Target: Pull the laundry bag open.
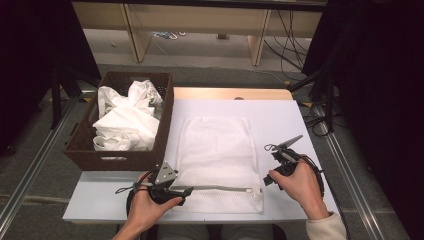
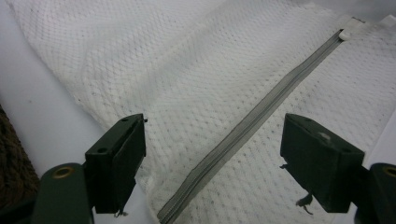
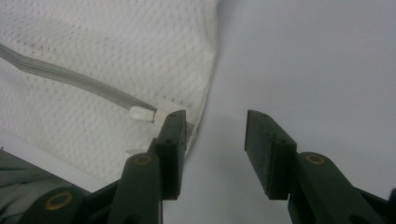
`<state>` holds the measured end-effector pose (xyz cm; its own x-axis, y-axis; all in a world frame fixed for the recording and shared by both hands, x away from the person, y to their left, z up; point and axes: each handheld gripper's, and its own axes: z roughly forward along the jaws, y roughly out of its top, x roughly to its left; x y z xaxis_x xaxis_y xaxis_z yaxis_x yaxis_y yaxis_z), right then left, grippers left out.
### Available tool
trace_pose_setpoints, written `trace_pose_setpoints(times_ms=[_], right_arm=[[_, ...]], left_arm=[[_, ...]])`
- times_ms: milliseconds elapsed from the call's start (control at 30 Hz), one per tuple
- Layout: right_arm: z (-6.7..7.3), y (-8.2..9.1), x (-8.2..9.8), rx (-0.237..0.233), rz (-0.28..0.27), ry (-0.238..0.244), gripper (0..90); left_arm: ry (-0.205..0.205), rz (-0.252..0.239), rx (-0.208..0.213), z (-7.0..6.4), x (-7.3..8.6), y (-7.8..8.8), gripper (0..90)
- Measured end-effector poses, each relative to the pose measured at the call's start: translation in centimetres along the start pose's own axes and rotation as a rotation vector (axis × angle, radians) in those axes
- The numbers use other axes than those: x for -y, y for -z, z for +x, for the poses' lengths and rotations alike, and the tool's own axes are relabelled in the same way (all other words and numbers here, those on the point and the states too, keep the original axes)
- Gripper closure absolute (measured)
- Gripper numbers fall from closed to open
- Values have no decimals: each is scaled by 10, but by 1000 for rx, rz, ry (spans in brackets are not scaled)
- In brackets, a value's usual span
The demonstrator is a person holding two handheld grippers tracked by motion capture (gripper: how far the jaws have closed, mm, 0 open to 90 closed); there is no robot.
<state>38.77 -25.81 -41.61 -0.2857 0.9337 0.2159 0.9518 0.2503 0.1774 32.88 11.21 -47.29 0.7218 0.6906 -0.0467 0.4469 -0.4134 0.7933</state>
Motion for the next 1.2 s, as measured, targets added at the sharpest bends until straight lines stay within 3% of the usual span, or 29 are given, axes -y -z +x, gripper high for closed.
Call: trace_pose_setpoints(times_ms=[33, 133, 200, 233, 267, 400, 467, 533, 600, 733, 767, 867, 1000, 1067, 1100, 1200], right_arm=[[-3, -2, 1, 0, -14, 34, 605], [2, -3, 3, -8, 36, -30, 620], [2, -6, 3, -11, 46, -3, 623], [4, -7, 3, -3, 35, -17, 623], [4, -8, 3, 2, 26, -2, 623], [9, -9, 3, -8, 61, -21, 625], [7, -11, 2, -8, 63, 5, 634], [9, -10, 2, -6, 72, -32, 641], [7, -11, 1, -11, 64, -10, 645], [7, -14, 0, -18, 80, -11, 657], [4, -17, 0, -13, 63, 57, 659], [10, -16, 1, -16, 95, -14, 666], [13, -21, 0, -14, 99, -34, 672], [9, -27, -2, -13, 96, 20, 670], [12, -28, -2, -9, 113, -23, 670], [14, -32, -3, -3, 120, -17, 667]], left_arm=[[2, 0, 0, 0, 0, 0, 223], [11, -6, -3, -2, 2, 0, 227], [-2, 6, 3, -1, 2, 0, 229], [-1, 9, -2, -2, 2, 0, 230], [-6, 14, -14, -1, 3, 0, 230], [6, 7, -2, -1, 3, -1, 232], [-5, 11, -8, 0, 3, -1, 234], [2, 5, -11, 0, 3, -1, 235], [6, 9, -12, 1, 3, -1, 235], [6, 11, 4, 0, 3, -1, 238], [4, 12, 5, 0, 3, -1, 238], [6, 12, 5, -1, 4, -1, 239], [12, 5, 1, -1, 5, -2, 240], [5, 5, -4, 0, 5, -2, 240], [6, 5, -4, 0, 5, -1, 240], [4, 10, -4, 0, 5, 0, 241]])
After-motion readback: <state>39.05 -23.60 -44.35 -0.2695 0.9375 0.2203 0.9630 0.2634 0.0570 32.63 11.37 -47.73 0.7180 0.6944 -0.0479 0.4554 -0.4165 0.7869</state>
